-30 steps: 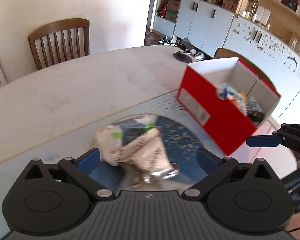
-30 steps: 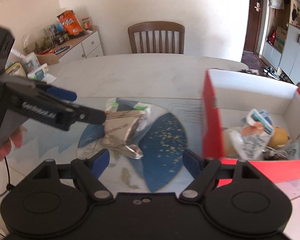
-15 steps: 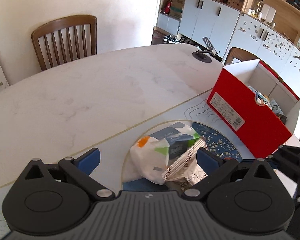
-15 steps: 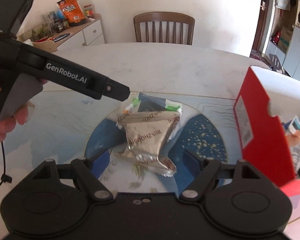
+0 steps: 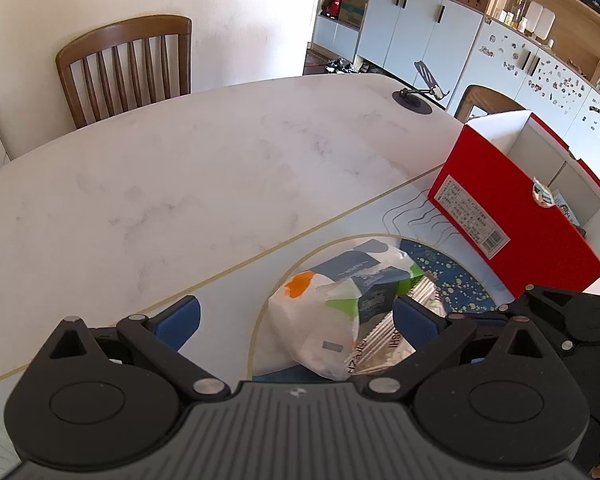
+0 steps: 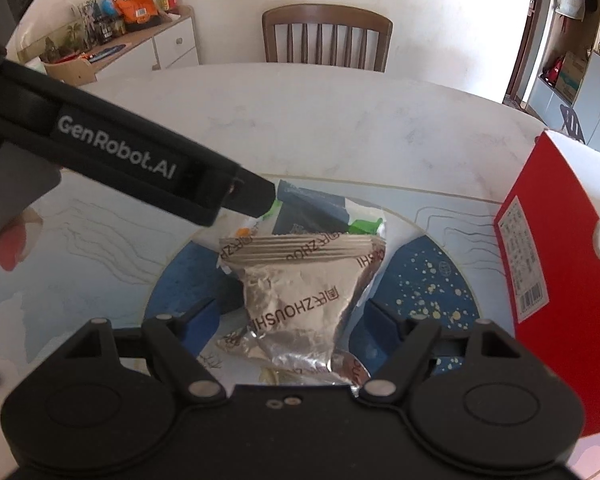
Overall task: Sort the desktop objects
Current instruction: 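Grasp the silver foil bag with the right gripper while the left gripper grasps the white-green wipes bag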
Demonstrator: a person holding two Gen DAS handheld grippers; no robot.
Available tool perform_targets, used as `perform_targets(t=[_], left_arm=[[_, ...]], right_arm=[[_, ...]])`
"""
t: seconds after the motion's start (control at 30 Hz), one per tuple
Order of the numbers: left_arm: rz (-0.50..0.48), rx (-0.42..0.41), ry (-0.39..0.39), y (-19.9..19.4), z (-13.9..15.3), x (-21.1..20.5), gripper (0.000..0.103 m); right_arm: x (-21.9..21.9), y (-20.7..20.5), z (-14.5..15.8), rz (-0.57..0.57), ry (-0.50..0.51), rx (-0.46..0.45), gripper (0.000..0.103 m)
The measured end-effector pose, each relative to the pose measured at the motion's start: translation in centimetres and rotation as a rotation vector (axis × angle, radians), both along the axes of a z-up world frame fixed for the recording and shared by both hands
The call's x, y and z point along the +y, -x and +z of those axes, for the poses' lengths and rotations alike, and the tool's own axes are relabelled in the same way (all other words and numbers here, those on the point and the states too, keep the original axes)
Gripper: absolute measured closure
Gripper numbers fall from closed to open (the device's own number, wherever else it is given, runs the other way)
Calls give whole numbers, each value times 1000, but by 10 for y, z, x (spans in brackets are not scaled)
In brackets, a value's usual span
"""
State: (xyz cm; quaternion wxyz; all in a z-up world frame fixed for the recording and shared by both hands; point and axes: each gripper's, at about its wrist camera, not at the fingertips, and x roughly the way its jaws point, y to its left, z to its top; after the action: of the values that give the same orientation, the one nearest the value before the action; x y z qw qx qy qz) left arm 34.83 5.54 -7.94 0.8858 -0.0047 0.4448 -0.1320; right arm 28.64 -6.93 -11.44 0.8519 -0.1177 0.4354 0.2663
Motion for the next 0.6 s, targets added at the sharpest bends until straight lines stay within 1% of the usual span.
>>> perform_targets(t=[0.1, 0.13, 0.17, 0.27, 0.3, 0.43, 0.6], left_arm=[[3, 18, 13, -2, -5, 2, 0], [3, 22, 17, -3, -6, 3, 0], [0, 22, 22, -3, -7, 3, 0], [-24, 20, 32, -4, -8, 3, 0], [-38, 17, 32, -4, -8, 2, 0], [-122, -12, 1, -2, -9, -4, 0], [-236, -48, -42, 2, -12, -13, 0]], right_arm=[[2, -4, -5, -4, 17, -7, 26], [3, -5, -6, -2, 18, -7, 28], [2, -7, -7, -4, 17, -4, 33], [1, -9, -9, -10, 20, -2, 41], [0, -9, -9, -9, 18, -3, 42], [-4, -8, -9, 4, 8, -4, 55], [-20, -9, -9, 11, -29, 38, 58]])
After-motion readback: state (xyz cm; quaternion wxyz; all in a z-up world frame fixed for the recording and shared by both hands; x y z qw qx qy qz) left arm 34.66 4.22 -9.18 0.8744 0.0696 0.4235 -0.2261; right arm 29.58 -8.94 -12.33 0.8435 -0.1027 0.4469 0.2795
